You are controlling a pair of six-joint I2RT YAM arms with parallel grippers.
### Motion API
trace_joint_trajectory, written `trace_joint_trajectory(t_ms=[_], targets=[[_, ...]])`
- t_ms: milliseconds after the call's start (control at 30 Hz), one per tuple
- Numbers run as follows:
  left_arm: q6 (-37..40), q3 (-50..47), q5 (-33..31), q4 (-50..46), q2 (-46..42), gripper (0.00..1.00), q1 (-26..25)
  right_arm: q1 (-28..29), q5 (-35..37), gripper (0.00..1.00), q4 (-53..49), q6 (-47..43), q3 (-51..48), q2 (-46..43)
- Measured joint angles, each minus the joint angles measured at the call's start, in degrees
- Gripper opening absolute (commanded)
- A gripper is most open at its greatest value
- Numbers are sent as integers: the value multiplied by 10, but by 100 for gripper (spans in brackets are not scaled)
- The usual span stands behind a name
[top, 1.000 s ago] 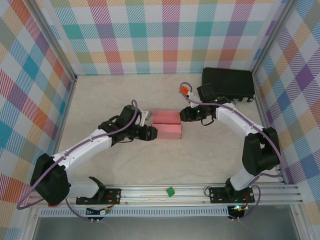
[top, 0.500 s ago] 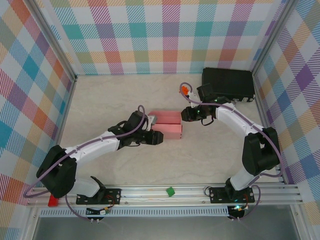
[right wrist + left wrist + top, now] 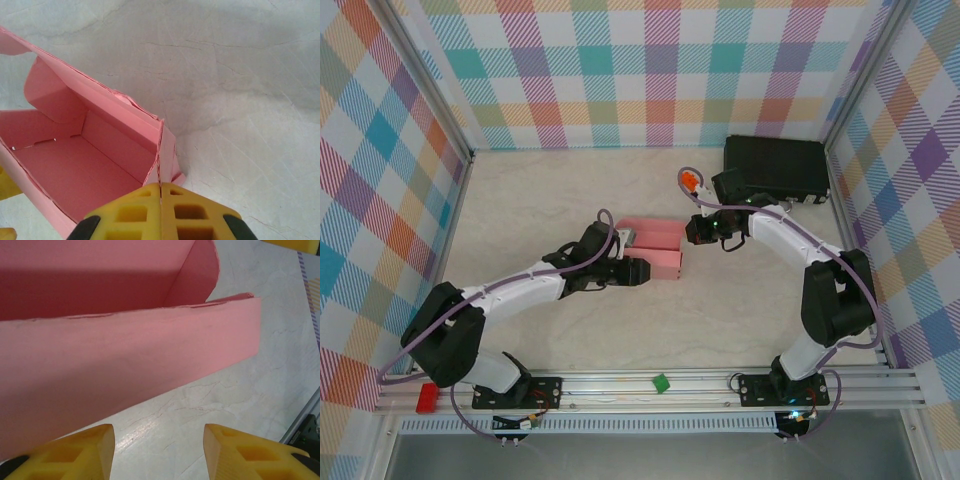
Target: Fold the paper box
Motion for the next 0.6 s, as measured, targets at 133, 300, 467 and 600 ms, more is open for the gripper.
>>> trace_joint_trajectory(t_ms=[133, 300, 467, 600], targets=[[-4, -1, -5, 9, 3, 50, 0, 0, 0, 0, 0, -1, 0, 0], [-15, -4, -24, 12, 4, 50, 0, 0, -3, 0, 0, -12, -2, 0], [-22, -4, -42, 14, 11, 50, 0, 2, -14, 0, -1, -27, -20, -9], [-30, -4, -49, 26, 20, 50, 0, 9, -21, 0, -2, -39, -26, -21]])
